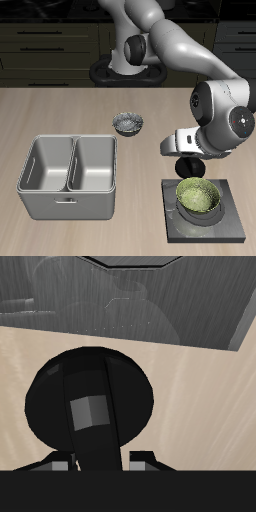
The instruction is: Place the green bowl on the flat stove and turn on the flat stove
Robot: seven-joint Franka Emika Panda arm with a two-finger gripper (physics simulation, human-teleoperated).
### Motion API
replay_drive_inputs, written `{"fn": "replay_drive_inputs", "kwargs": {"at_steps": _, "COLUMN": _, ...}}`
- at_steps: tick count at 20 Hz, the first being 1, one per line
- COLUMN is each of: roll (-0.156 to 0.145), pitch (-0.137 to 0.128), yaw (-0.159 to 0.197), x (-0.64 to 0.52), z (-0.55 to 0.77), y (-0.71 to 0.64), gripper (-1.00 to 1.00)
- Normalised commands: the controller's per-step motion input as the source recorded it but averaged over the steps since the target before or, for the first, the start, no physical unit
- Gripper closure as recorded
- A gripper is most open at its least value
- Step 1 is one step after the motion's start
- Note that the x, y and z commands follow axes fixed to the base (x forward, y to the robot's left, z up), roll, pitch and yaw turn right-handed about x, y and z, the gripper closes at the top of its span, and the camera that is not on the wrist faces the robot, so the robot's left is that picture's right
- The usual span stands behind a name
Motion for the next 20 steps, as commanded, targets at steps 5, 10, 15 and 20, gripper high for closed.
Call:
{"fn": "replay_drive_inputs", "kwargs": {"at_steps": 5, "roll": -0.008, "pitch": 0.004, "yaw": -0.011, "x": -0.02, "z": 0.22, "y": -0.22, "gripper": 1.0}}
{"fn": "replay_drive_inputs", "kwargs": {"at_steps": 10, "roll": -0.005, "pitch": 0.006, "yaw": 0.016, "x": 0.03, "z": 0.04, "y": -0.15, "gripper": 1.0}}
{"fn": "replay_drive_inputs", "kwargs": {"at_steps": 15, "roll": -0.004, "pitch": -0.026, "yaw": 0.02, "x": 0.01, "z": 0.17, "y": -0.11, "gripper": 1.0}}
{"fn": "replay_drive_inputs", "kwargs": {"at_steps": 20, "roll": -0.022, "pitch": -0.04, "yaw": 0.04, "x": -0.03, "z": 0.29, "y": -0.25, "gripper": 1.0}}
